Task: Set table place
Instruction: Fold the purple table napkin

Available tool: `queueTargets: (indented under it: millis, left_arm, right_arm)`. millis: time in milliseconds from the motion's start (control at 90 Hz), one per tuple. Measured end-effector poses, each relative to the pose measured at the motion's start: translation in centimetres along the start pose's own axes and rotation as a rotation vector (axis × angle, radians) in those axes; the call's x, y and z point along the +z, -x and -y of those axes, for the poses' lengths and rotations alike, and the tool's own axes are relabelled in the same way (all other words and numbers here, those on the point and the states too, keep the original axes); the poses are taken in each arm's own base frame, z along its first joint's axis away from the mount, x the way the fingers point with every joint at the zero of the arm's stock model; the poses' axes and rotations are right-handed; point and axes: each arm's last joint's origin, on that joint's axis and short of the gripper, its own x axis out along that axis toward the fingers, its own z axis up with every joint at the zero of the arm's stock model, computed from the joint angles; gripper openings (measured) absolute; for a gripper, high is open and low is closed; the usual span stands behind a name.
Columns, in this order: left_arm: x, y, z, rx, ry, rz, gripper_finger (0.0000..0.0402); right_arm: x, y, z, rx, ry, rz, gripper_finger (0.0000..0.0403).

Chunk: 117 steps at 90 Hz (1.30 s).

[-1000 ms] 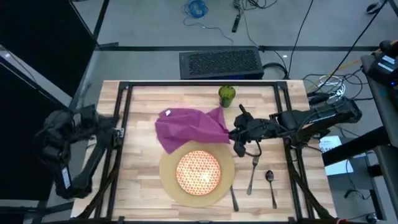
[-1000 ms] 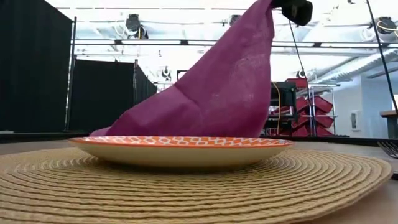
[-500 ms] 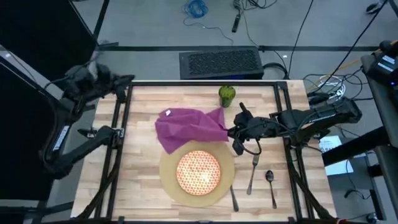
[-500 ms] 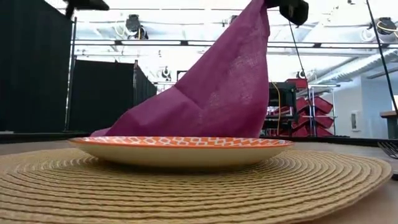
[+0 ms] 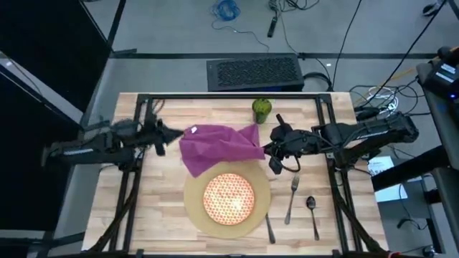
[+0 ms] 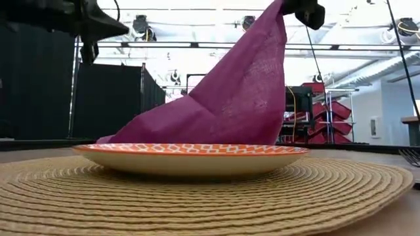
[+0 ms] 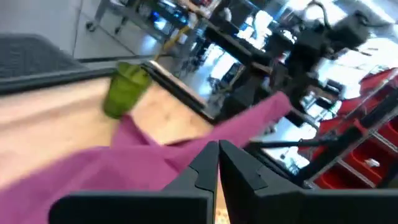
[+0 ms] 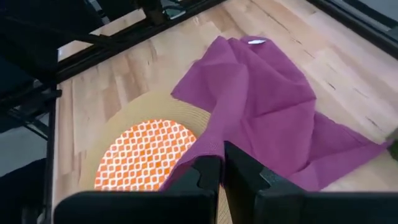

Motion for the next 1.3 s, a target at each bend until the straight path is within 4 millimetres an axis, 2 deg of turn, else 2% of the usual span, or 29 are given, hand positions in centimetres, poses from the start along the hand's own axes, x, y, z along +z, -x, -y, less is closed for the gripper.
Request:
queueTargets:
  millis: [111, 167, 267, 433, 511, 600, 733, 833, 933, 1078, 1300]
  left_arm:
    - [-1.6, -1.2, 2.0, -0.039, -0.027, -0.073, 0.0000]
    - [-1.8, -1.7, 3.4, -0.044, -0.076, -0.108, 0.0000]
    - [-0.3, -2.0, 6.6, 0.015, -0.201, -0.148, 0.0000]
    - [2.0, -1.1, 9.7, 0.304, -0.414, -0.316, 0.0000]
    - [1.2, -0.5, 9.6, 0.440, -0.438, -0.398, 0.0000]
    - [-1.2, -0.5, 9.0, 0.532, -0.411, -0.491, 0.0000]
    - [-6.1, -2.3, 8.7, 0.522, -0.376, -0.618, 0.0000]
    - [-8.5, -3.7, 7.9, 0.537, -0.425, -0.663, 0.0000]
    - [-9.6, -4.5, 6.6, 0.593, -0.471, -0.728, 0.0000]
    - [-11.5, -5.8, 5.9, 0.491, -0.459, -0.836, 0.0000]
    - [-11.4, -6.9, 6.3, 0.356, -0.610, -0.827, 0.0015]
  right_arm:
    - [0.0, 0.0, 0.1, -0.005, -0.004, 0.000, 0.0000]
    - [0.1, -0.1, 0.3, -0.010, -0.009, 0.001, 0.0000]
    - [0.1, -0.1, 0.5, -0.025, -0.014, -0.012, 0.0000]
    - [-0.1, -0.1, 0.5, -0.032, -0.013, -0.026, 0.0000]
    - [-0.2, -0.1, 0.4, -0.030, -0.007, -0.032, 0.0000]
    - [-0.4, -0.3, 0.3, -0.034, -0.001, -0.039, 0.0000]
    - [-0.6, -1.1, 0.2, -0.052, 0.005, -0.062, 0.0000]
    - [-0.6, -1.8, 0.4, -0.054, 0.002, -0.086, 0.0000]
    - [-0.6, -2.2, 0.6, -0.056, -0.001, -0.096, 0.0000]
    - [-0.4, -2.2, 0.5, -0.034, -0.013, -0.086, 0.0000]
    - [-0.3, -2.2, 0.5, -0.030, -0.005, -0.079, 0.0000]
